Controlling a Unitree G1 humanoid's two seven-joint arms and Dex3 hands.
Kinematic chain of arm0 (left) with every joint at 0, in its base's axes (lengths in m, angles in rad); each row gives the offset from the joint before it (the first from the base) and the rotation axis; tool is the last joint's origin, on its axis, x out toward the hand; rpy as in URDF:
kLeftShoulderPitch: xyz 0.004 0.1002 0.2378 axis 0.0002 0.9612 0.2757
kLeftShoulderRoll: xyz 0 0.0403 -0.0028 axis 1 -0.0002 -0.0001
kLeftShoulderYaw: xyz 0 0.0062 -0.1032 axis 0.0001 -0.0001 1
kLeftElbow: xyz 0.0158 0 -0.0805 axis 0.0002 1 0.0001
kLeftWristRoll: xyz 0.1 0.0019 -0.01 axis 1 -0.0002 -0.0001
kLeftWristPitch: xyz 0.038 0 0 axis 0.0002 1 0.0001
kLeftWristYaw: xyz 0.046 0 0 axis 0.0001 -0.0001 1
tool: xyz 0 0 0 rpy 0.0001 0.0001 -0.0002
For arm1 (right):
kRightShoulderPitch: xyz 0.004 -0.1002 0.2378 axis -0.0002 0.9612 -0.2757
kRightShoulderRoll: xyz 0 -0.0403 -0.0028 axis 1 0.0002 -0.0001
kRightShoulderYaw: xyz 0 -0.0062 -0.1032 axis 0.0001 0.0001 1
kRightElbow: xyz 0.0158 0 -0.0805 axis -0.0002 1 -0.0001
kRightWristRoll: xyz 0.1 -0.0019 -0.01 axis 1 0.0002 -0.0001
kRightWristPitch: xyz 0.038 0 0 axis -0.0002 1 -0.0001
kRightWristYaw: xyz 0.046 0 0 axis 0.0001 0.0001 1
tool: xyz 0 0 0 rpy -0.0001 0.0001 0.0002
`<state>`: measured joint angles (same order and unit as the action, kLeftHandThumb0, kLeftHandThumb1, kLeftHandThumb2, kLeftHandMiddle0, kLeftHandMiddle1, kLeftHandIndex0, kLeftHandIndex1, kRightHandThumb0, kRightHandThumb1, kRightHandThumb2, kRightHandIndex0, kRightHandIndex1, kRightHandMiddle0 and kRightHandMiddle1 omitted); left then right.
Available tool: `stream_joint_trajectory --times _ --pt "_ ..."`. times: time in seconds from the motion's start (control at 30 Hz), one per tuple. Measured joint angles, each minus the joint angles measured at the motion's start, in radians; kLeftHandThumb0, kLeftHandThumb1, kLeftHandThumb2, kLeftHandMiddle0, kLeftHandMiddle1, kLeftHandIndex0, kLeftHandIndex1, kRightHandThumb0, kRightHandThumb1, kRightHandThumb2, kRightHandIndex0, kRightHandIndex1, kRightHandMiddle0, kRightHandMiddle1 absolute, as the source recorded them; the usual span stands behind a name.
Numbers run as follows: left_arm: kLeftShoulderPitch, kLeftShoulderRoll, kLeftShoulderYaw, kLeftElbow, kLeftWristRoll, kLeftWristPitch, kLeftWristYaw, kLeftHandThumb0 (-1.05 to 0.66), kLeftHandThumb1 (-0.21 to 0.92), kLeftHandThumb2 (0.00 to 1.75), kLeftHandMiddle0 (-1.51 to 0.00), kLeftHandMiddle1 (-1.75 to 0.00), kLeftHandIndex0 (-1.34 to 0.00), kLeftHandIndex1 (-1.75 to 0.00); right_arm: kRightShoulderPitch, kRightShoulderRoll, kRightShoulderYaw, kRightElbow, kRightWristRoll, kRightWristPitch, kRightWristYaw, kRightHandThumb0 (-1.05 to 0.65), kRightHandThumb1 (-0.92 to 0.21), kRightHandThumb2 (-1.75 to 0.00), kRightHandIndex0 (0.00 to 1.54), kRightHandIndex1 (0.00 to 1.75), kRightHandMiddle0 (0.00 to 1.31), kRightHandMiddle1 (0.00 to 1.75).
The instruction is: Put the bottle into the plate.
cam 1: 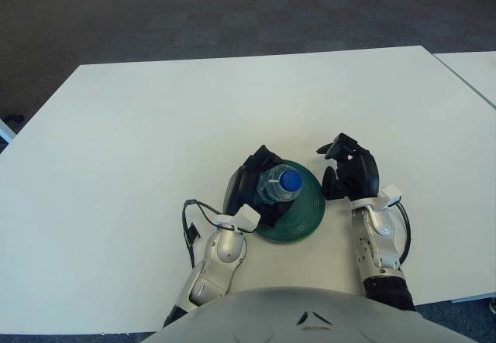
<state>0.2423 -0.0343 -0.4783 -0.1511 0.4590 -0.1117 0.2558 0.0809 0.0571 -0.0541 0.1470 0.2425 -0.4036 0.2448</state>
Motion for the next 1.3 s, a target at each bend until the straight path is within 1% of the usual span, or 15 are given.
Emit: stream_joint_trajectory --times 0.3,0.57,0.73,0.8,0.83,0.9,1.03,1.1,1.13,1.23,1.27,1.3 --pt "-0.001 0.0 -0.001 0.0 -0.002 0.001 -0.009 -0.08 0.28 1.3 -1.29 -1.75 -1.0 -1.75 0.0 0.0 0.004 -0.002 0.0 -0.005 0.0 -0.01 0.1 -1.65 0.85 1.75 0.96 1.34" --pt "-0.002 0.0 -0.002 0.002 -0.002 -0.002 -0.009 -0.08 0.27 1.31 -1.3 -1.75 -1.01 -1.75 0.001 0.001 0.005 -0.003 -0.001 -0.006 -0.001 -0.01 0.1 -1.65 0.85 1.75 0.96 1.34" --pt "-0.001 0.0 -0.002 0.001 -0.027 -0.001 -0.032 -0.08 0.29 1.29 -1.28 -1.75 -0.99 -1.75 0.002 0.002 0.005 -0.003 -0.002 -0.007 -0.006 -0.01 0.11 -1.66 0.86 1.75 0.95 1.35" --pt "-0.001 0.001 -0.002 -0.001 -0.046 -0.001 -0.053 -0.1 0.32 1.22 -1.22 -1.75 -0.92 -1.75 0.002 0.002 0.005 -0.003 -0.004 -0.008 -0.006 -0.01 0.11 -1.66 0.86 1.75 0.95 1.35" --pt "-0.001 0.001 -0.002 -0.002 -0.057 0.0 -0.064 -0.11 0.33 1.21 -1.22 -1.75 -0.91 -1.75 0.002 0.002 0.005 -0.003 -0.005 -0.008 -0.006 -0.01 0.11 -1.66 0.87 1.75 0.95 1.34" --pt "-0.001 0.002 -0.002 -0.003 -0.067 0.0 -0.08 -0.2 0.4 1.03 -1.13 -1.75 -0.8 -1.75 0.002 0.001 0.005 -0.003 -0.008 -0.009 -0.006 -0.01 0.11 -1.66 0.86 1.75 0.96 1.33" --pt "0.0 0.002 -0.002 -0.002 -0.091 -0.012 -0.097 -0.31 0.48 0.84 -1.03 -1.75 -0.66 -1.75 0.002 0.001 0.005 -0.003 -0.009 -0.009 -0.006 -0.01 0.11 -1.65 0.86 1.75 0.97 1.32" --pt "0.001 0.003 -0.002 0.002 -0.101 -0.024 -0.107 -0.36 0.51 0.78 -0.99 -1.75 -0.6 -1.75 0.002 0.001 0.005 -0.003 -0.009 -0.009 -0.006 -0.01 0.11 -1.65 0.86 1.75 0.97 1.31" --pt "0.001 0.003 -0.003 0.003 -0.105 -0.028 -0.11 -0.37 0.51 0.82 -0.96 -1.75 -0.57 -1.74 0.002 0.001 0.005 -0.003 -0.009 -0.009 -0.006 -0.01 0.1 -1.65 0.86 1.75 0.97 1.31" --pt "0.002 0.004 -0.005 0.011 -0.118 -0.044 -0.122 -0.39 0.6 0.82 -0.79 -1.75 -0.47 -1.69 0.002 0.001 0.005 -0.003 -0.011 -0.009 -0.007 -0.01 0.1 -1.64 0.86 1.75 0.96 1.31" --pt "0.002 0.004 -0.006 0.015 -0.121 -0.05 -0.125 -0.39 0.64 0.78 -0.73 -1.74 -0.45 -1.68 0.002 0.001 0.005 -0.003 -0.012 -0.009 -0.007 -0.01 0.1 -1.64 0.86 1.75 0.96 1.31" --pt "0.003 0.004 -0.006 0.018 -0.124 -0.055 -0.127 -0.38 0.71 0.7 -0.63 -1.74 -0.41 -1.66 0.002 0.001 0.005 -0.003 -0.014 -0.009 -0.008 -0.01 0.1 -1.64 0.86 1.75 0.96 1.31"
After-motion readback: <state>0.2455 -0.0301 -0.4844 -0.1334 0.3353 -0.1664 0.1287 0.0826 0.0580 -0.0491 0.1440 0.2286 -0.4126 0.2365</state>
